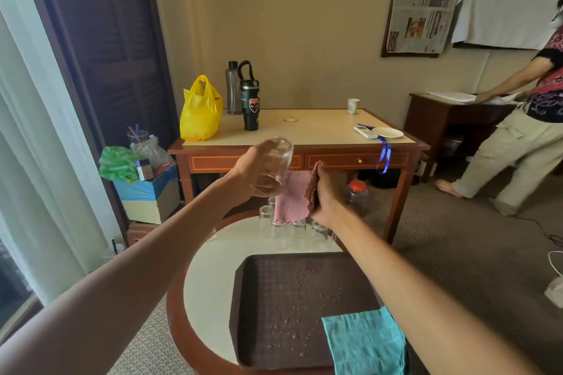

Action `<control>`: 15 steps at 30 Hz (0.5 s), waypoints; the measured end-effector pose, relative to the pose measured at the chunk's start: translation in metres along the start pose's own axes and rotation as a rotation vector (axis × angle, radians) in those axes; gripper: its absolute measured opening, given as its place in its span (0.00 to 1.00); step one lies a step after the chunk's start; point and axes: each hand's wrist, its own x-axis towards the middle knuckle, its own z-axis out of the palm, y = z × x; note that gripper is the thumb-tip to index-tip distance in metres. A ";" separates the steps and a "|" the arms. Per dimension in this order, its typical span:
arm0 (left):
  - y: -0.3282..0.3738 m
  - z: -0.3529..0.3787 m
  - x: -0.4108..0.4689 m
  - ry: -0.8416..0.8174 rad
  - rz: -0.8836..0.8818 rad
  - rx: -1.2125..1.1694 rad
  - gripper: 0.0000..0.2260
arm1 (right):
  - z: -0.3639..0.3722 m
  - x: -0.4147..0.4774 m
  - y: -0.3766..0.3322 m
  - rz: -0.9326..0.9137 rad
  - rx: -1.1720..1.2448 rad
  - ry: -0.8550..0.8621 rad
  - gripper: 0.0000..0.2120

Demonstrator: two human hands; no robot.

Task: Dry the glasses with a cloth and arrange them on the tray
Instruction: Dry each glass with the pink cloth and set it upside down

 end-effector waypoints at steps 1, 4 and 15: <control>-0.001 -0.002 -0.001 -0.102 -0.036 0.089 0.23 | 0.000 0.000 0.000 -0.005 0.011 -0.004 0.40; -0.011 -0.002 -0.002 -0.340 -0.096 0.423 0.16 | 0.000 -0.002 0.000 -0.019 0.033 -0.054 0.40; -0.014 -0.001 -0.001 0.047 -0.026 0.194 0.10 | 0.004 -0.020 0.019 -0.503 -0.440 -0.046 0.28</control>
